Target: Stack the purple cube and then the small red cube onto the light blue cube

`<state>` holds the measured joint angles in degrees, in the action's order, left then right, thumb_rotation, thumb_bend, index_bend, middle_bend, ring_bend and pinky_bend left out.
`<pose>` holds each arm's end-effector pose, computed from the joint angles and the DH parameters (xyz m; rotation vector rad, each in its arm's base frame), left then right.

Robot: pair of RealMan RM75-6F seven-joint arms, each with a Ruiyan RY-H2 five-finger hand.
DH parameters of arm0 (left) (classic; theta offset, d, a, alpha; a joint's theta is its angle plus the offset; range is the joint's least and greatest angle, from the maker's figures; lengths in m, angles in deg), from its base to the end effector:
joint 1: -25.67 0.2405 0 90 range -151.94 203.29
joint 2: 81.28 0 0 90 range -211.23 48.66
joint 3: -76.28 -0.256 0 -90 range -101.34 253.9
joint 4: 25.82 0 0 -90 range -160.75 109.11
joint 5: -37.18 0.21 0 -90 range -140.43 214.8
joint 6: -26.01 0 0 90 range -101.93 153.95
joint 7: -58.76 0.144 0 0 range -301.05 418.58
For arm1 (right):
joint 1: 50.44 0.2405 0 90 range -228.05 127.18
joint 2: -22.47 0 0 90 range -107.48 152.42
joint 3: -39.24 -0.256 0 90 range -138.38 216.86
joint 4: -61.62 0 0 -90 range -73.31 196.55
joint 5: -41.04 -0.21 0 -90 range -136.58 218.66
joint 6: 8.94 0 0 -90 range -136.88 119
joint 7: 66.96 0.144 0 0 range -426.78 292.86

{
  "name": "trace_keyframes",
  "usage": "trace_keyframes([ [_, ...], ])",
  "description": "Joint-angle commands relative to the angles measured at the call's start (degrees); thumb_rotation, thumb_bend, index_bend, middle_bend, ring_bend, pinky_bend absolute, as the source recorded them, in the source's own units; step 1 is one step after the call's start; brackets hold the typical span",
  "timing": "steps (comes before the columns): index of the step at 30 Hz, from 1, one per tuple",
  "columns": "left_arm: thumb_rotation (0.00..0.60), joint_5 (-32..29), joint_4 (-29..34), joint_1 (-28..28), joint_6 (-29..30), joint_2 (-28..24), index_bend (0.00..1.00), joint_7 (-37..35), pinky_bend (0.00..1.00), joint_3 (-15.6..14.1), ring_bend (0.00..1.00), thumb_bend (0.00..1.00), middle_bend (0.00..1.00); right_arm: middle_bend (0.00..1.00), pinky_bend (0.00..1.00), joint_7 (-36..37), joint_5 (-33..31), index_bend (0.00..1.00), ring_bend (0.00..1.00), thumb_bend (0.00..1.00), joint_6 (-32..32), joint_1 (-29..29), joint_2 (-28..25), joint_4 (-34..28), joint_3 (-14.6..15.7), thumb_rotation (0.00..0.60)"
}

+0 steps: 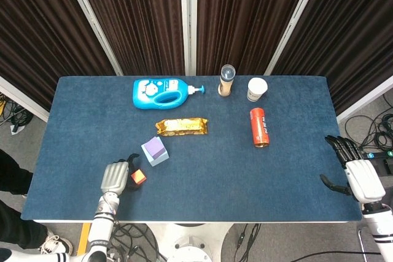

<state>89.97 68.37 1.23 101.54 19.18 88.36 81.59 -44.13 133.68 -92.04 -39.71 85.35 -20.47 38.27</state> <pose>-0.1933 0.2349 -0.0541 -1.4610 -1.3307 -0.7894 -0.3184 -0.2095 0.1695 1.5020 -1.0168 1.1174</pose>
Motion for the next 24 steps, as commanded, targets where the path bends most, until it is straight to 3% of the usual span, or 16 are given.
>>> trace_keyframes([
  [1,0.6,0.3,-0.4,0.1,0.0,0.3,0.27,-0.2,0.41,0.2,0.37,0.14,0.58,0.07,0.0,0.0,0.0,0.02,0.0,0.2,0.0,0.0,0.0,0.1,0.0,0.6],
  [12,0.6,1.2,-2.5,0.3,-0.7,2.3,0.29,-0.5,0.43,1.2,0.39,0.17,0.61,0.07,0.0,0.0,-0.3,0.02,0.0,0.2,0.3,0.1,0.1,0.2,-0.1,0.6],
  [24,0.6,2.7,-3.3,1.0,-0.7,2.3,0.33,-1.0,0.45,1.5,0.41,0.31,0.66,0.07,0.0,0.1,-0.5,0.02,0.0,0.2,0.4,0.0,0.1,0.2,-0.2,0.6],
])
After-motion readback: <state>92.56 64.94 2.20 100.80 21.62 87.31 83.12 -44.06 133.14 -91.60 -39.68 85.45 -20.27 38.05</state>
